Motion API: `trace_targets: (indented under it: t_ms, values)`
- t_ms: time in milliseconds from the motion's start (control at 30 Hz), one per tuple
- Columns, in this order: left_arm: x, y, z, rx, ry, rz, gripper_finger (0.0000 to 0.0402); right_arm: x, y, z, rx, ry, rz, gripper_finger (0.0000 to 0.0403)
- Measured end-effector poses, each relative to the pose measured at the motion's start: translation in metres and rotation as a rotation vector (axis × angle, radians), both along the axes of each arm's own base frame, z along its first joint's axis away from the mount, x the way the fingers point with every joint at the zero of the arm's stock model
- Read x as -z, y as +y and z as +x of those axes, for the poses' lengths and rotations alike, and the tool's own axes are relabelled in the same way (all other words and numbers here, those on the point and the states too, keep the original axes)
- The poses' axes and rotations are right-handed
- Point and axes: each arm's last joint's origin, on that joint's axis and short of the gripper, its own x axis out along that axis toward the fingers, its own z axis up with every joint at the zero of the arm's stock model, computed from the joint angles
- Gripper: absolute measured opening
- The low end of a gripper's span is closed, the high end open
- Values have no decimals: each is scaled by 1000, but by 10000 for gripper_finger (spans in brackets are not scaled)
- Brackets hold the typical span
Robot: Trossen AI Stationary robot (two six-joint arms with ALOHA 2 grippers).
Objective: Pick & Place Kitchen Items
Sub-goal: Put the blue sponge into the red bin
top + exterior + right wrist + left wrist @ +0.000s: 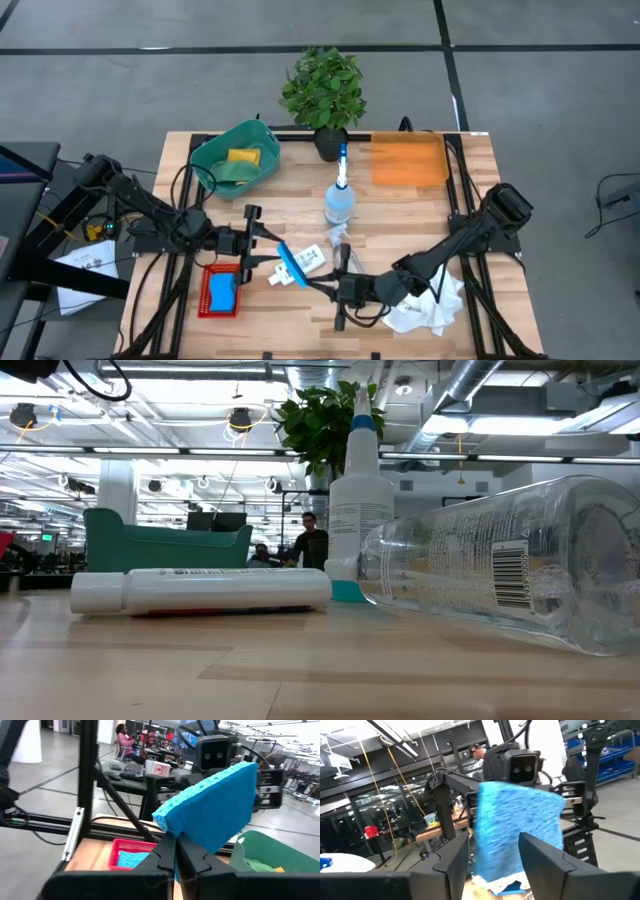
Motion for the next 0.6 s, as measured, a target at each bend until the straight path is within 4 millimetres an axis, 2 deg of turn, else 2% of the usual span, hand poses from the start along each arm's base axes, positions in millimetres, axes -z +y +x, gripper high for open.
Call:
trace_targets:
  t_ms: [167, 300, 467, 600]
  values:
    - [-1, 0, 0, 5, -12, -5, 163, 0, -3, 2, 5, 1, -1, 0]
    - [-1, 0, 0, 5, -13, -7, 137, 0, -2, 1, 4, 1, -4, 0]
    - [-1, 0, 0, 6, -13, -13, 84, 0, -2, 1, 2, 1, -3, 0]
    - [-1, 0, 0, 5, -4, -10, 19, 0, -2, 1, -1, 3, -2, 0]
